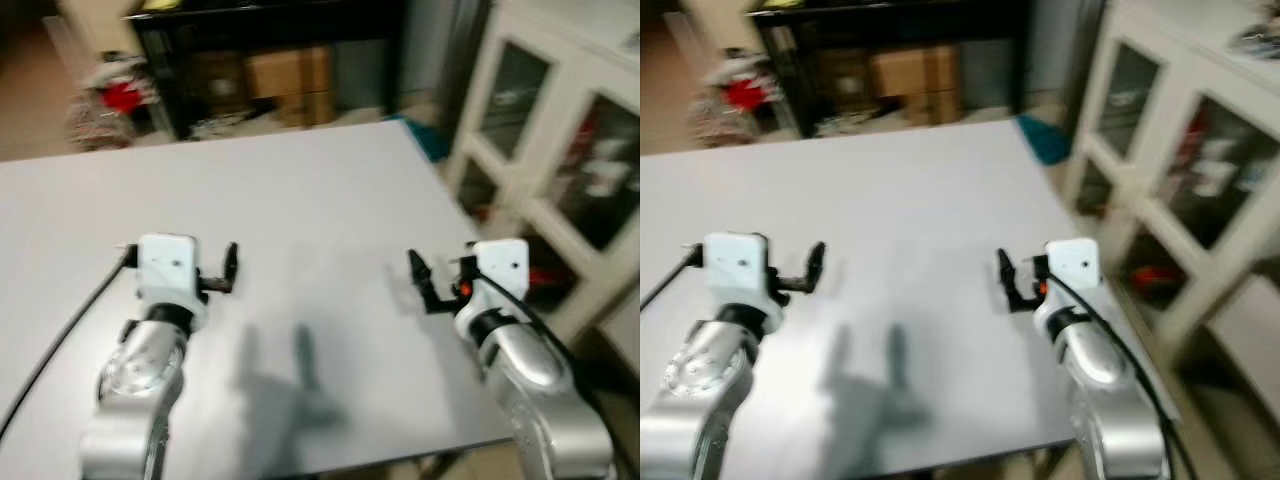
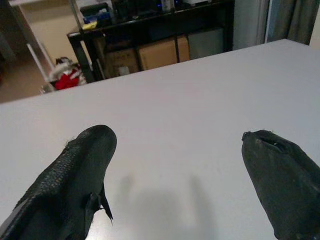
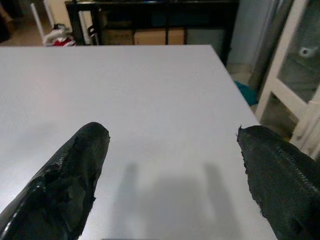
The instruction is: Setting the table
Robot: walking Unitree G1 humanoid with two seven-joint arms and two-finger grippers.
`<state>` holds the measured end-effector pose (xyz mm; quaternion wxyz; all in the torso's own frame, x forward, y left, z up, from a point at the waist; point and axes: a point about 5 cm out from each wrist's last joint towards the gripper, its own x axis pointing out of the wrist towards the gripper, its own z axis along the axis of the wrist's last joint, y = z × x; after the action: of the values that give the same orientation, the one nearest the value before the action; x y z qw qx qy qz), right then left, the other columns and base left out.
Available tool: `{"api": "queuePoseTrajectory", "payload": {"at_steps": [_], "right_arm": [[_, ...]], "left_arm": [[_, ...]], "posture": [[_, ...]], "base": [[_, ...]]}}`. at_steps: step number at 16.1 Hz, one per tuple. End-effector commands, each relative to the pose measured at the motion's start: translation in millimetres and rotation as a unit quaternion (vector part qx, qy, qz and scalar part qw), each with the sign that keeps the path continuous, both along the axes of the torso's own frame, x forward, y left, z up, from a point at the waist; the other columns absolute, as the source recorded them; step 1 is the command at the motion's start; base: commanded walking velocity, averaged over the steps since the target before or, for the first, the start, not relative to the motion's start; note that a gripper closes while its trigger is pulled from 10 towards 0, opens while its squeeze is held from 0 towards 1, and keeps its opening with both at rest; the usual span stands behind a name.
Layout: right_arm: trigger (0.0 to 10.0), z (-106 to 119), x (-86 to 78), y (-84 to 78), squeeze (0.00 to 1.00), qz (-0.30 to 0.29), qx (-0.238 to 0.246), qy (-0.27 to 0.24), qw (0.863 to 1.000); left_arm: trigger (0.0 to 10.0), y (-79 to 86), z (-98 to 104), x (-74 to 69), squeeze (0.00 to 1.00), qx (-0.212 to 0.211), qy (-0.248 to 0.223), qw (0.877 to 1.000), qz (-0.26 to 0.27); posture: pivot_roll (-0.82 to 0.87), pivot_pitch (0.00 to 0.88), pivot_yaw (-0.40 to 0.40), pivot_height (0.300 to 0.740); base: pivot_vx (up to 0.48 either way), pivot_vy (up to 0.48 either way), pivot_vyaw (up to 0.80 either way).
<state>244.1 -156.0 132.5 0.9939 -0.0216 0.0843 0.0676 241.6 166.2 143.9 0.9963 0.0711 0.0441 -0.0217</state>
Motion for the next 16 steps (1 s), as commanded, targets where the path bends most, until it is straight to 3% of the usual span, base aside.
{"api": "queuePoseTrajectory", "payload": {"at_steps": [1,5,7,8,9,10,12,15,16], "right_arm": [[10.0,2.3,2.9,5.2,1.00,0.008,0.005,-0.003,1.000],[10.0,0.1,8.0,6.8,1.00,0.008,-0.001,0.002,1.000],[10.0,-1.9,10.9,1.4,1.00,-0.023,0.002,0.011,1.000],[10.0,0.2,12.7,0.7,0.80,-0.026,-0.012,0.003,1.000],[10.0,1.7,13.2,0.3,0.80,-0.028,-0.015,-0.002,0.999],[10.0,2.0,14.1,-1.9,0.00,-0.033,-0.015,-0.003,0.999],[10.0,2.2,15.6,-4.0,0.00,-0.028,-0.028,-0.016,0.999],[10.0,4.2,14.8,2.7,0.00,-0.003,0.019,-0.012,1.000],[10.0,3.2,15.2,7.2,0.00,0.013,0.010,-0.012,1.000]], "left_arm": [[10.0,0.7,2.5,3.1,0.00,0.015,-0.009,1.000,0.000],[10.0,5.5,0.7,2.7,0.00,0.004,0.000,1.000,0.021],[10.0,7.1,1.8,1.1,0.00,0.008,-0.001,1.000,0.028],[10.0,8.6,2.3,0.7,0.00,0.010,-0.001,0.999,0.032],[10.0,8.7,2.4,0.5,0.00,0.010,-0.001,0.999,0.031],[10.0,7.4,2.4,0.7,0.00,0.012,-0.001,1.000,0.028],[10.0,7.1,2.2,1.4,0.00,0.013,0.000,1.000,0.027],[10.0,8.9,2.1,0.8,0.00,0.017,0.002,0.999,0.032],[10.0,10.2,3.5,0.8,0.00,0.018,0.000,0.999,0.035]], "posture": [[0.04,0.000,0.059,0.740],[0.07,0.000,0.048,0.740],[0.08,0.000,0.035,0.740],[0.07,0.000,0.033,0.740],[0.07,0.000,0.033,0.740],[0.08,0.000,0.039,0.740],[0.07,0.000,0.042,0.740],[0.09,0.000,0.028,0.740],[0.10,0.000,0.022,0.740]], "base": [[0.000,0.000,0.80],[0.000,0.000,0.80],[0.000,0.141,0.28],[0.000,0.300,0.00],[0.000,0.300,0.00],[0.000,0.307,0.00],[0.000,0.309,0.00],[0.000,0.329,0.00],[0.000,0.330,0.00]]}}
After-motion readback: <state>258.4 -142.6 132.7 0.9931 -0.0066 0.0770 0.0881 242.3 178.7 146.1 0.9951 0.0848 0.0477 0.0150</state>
